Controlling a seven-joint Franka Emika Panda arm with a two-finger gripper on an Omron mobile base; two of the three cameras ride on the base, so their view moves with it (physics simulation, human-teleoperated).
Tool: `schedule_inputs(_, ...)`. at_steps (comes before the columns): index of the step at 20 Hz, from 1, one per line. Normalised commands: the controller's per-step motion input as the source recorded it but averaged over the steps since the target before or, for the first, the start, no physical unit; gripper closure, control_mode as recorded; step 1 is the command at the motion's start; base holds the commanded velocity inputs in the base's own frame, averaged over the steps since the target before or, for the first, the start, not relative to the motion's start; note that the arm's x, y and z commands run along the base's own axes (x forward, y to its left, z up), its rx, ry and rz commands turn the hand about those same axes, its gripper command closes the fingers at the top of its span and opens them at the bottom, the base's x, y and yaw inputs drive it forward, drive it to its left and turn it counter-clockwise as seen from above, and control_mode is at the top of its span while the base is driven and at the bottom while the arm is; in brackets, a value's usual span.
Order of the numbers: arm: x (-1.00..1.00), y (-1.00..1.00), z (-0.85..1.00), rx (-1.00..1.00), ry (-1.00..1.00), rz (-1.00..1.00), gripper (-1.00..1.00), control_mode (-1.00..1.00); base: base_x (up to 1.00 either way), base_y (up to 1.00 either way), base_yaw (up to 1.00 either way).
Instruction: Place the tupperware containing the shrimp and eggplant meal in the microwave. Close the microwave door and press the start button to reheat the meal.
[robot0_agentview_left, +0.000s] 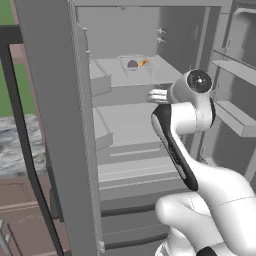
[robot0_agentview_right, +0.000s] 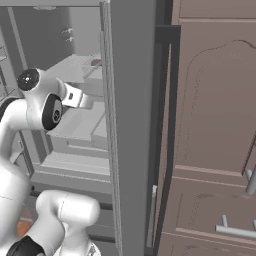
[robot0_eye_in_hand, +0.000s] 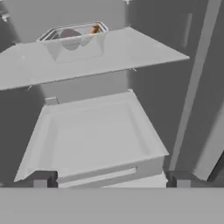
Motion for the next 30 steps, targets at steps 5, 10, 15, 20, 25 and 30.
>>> schedule_inputs(5, 0.0, 0.06, 0.49, 0.23, -0.18, -0.18, -1.0, -1.0, 0.0, 0.0, 0.0)
schedule_inputs(10, 0.16, 0.05, 0.28, 0.26, -0.17, -0.05, -1.0, -1.0, 0.0, 0.0, 0.0)
schedule_inputs(15, 0.27, 0.02, 0.09, 0.23, -0.13, 0.0, -1.0, -1.0, 0.0, 0.0, 0.0)
schedule_inputs(20, 0.29, 0.0, 0.03, 0.18, -0.1, 0.04, -1.0, -1.0, 0.0, 0.0, 0.0)
schedule_inputs(25, 0.31, 0.08, 0.31, 0.06, -0.01, 0.03, -1.0, -1.0, 0.0, 0.0, 0.0)
schedule_inputs(30, 0.07, 0.05, 0.48, 0.0, 0.09, 0.0, -1.0, -1.0, 0.0, 0.0, 0.0)
